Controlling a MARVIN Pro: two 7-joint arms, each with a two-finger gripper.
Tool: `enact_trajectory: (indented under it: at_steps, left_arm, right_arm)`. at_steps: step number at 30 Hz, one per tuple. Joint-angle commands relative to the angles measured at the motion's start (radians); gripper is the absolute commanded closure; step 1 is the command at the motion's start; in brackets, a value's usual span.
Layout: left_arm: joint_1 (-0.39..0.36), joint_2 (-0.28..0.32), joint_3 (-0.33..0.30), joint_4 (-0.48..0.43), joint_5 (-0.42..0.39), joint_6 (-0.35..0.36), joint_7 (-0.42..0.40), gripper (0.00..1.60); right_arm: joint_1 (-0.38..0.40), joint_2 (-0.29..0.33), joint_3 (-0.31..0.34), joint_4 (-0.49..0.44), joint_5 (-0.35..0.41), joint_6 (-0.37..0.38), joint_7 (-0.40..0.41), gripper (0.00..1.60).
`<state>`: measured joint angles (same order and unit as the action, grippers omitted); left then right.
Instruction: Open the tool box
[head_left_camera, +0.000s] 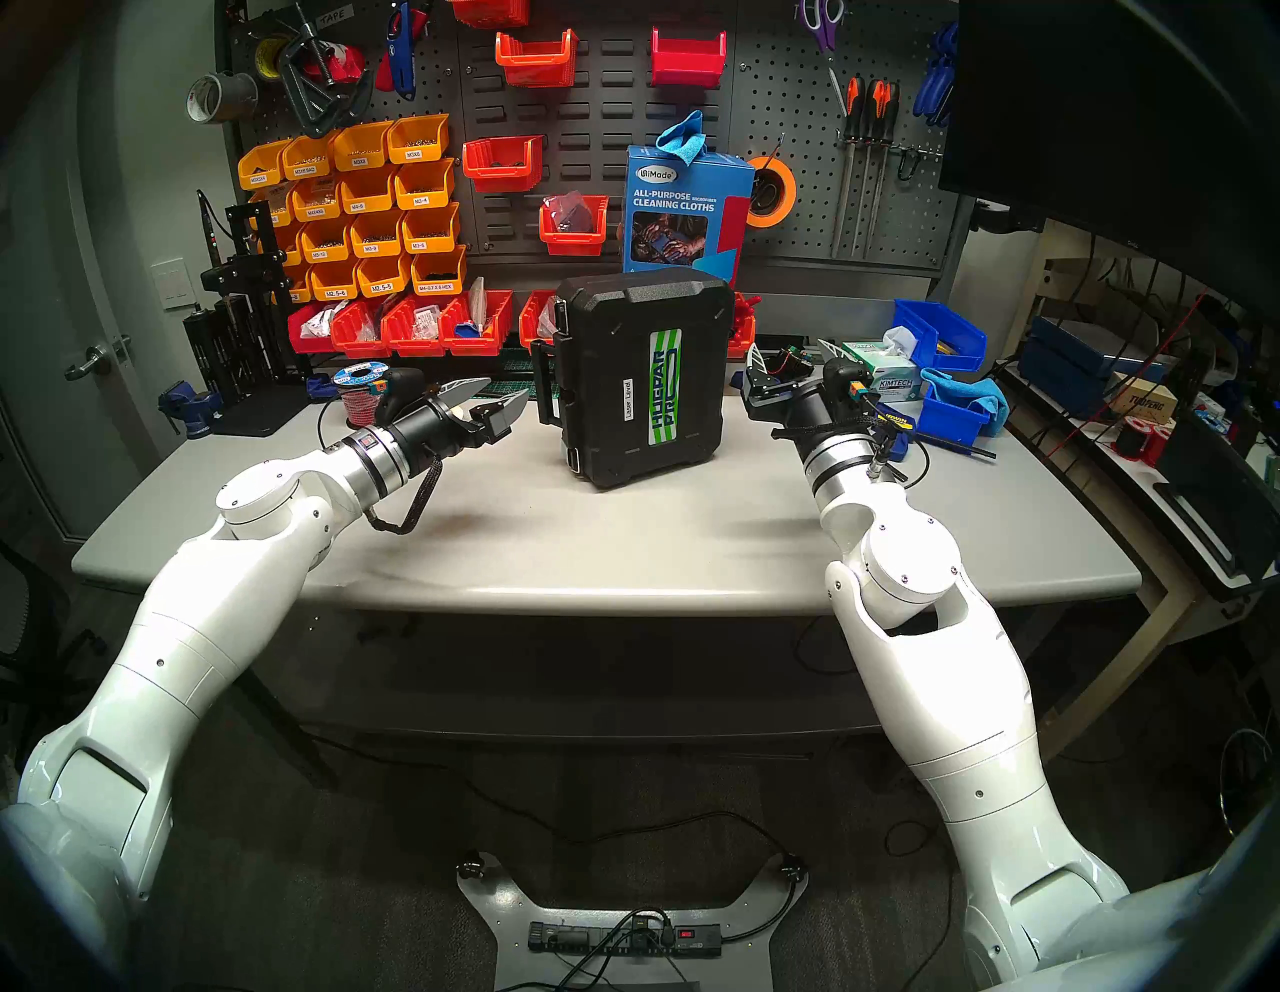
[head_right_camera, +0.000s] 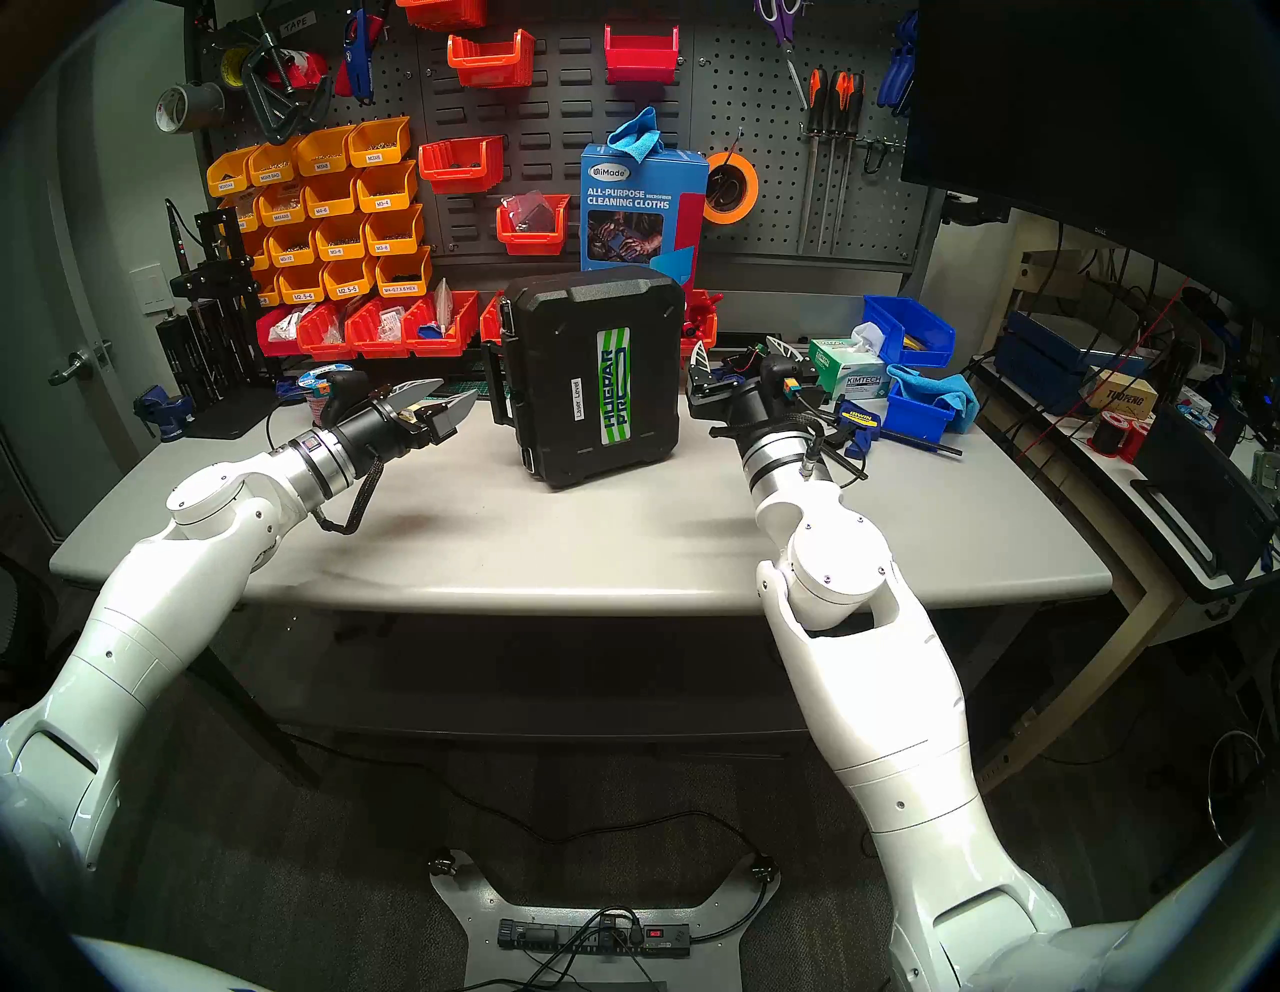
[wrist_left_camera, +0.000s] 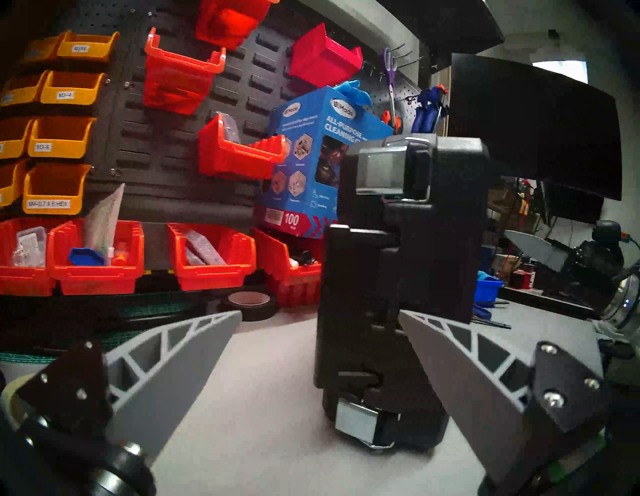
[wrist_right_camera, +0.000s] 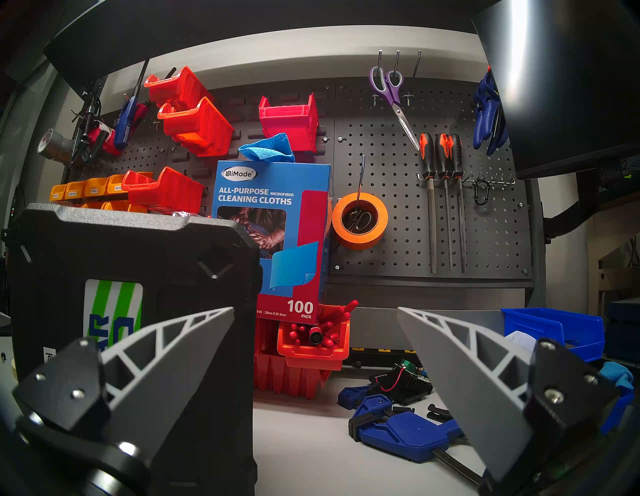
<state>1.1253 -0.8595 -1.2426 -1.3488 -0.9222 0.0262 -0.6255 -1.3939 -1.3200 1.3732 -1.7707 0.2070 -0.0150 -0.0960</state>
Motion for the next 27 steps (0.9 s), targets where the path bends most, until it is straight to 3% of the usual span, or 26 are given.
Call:
enact_trajectory:
  at_steps: [1,2,3,16,27]
  left_arm:
    - [-0.101,-0.051,0.0,0.061,-0.008,-0.037,-0.109,0.0]
    - [-0.154,-0.063,0.026,0.119,-0.003,-0.046,-0.155,0.0]
    - [-0.13,-0.075,0.001,0.107,0.003,-0.051,-0.148,0.0]
    - [-0.236,-0.126,0.005,0.276,0.078,-0.095,-0.287,0.0]
    - [-0.355,-0.195,0.048,0.477,0.186,-0.188,-0.406,0.0]
  right_arm:
    - [0.006,-0.001,-0.001,-0.014,-0.001,-0.003,0.002,0.0]
    - [0.006,-0.001,-0.001,-0.014,-0.001,-0.003,0.002,0.0]
    - [0.006,-0.001,-0.001,-0.014,-0.001,-0.003,0.002,0.0]
    - [0.006,0.0,-0.001,-0.014,-0.001,-0.003,0.002,0.0]
    - [0.005,0.0,-0.001,-0.015,0.0,-0.003,0.002,0.0]
